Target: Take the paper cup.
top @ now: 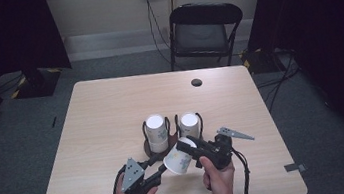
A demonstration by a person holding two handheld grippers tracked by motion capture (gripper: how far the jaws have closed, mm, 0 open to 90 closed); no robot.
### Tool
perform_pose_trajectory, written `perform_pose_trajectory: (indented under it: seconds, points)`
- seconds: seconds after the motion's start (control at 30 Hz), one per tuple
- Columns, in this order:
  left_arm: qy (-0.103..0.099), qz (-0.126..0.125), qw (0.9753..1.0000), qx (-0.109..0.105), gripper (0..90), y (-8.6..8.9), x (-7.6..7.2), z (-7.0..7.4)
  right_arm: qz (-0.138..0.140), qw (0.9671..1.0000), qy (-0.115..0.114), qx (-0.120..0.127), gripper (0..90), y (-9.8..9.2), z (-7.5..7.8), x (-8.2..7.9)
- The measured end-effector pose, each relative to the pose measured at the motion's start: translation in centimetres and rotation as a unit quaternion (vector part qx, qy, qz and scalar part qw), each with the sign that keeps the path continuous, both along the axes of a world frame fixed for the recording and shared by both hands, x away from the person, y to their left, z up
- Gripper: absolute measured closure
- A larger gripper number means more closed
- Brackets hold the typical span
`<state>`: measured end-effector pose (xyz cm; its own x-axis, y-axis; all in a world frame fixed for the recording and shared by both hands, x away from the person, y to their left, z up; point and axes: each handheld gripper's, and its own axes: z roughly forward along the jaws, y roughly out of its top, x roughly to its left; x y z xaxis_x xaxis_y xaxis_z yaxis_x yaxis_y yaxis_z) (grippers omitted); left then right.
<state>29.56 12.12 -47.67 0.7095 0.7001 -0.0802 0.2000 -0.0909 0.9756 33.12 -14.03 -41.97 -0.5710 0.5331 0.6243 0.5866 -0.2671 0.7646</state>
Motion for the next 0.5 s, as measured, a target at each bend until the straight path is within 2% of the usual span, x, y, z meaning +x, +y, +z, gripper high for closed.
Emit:
perform_pose_trajectory:
  seconds: [0.07,0.23,0.5]
  points:
    - [-0.005,-0.011,0.9999,0.002,62.9,-0.3,0.0,-0.1,0.002,1.0,0.006,0.002,37.2,0.1,0.0,0.0]
    - [-0.022,-0.011,0.9997,0.007,64.1,-1.1,-0.1,0.0,0.014,0.9996,0.024,-0.009,37.1,0.7,0.0,0.1]
    - [-0.044,-0.005,0.999,0.009,64.1,-1.8,-0.4,0.0,0.024,0.9989,0.041,-0.004,37.2,1.0,0.0,0.2]
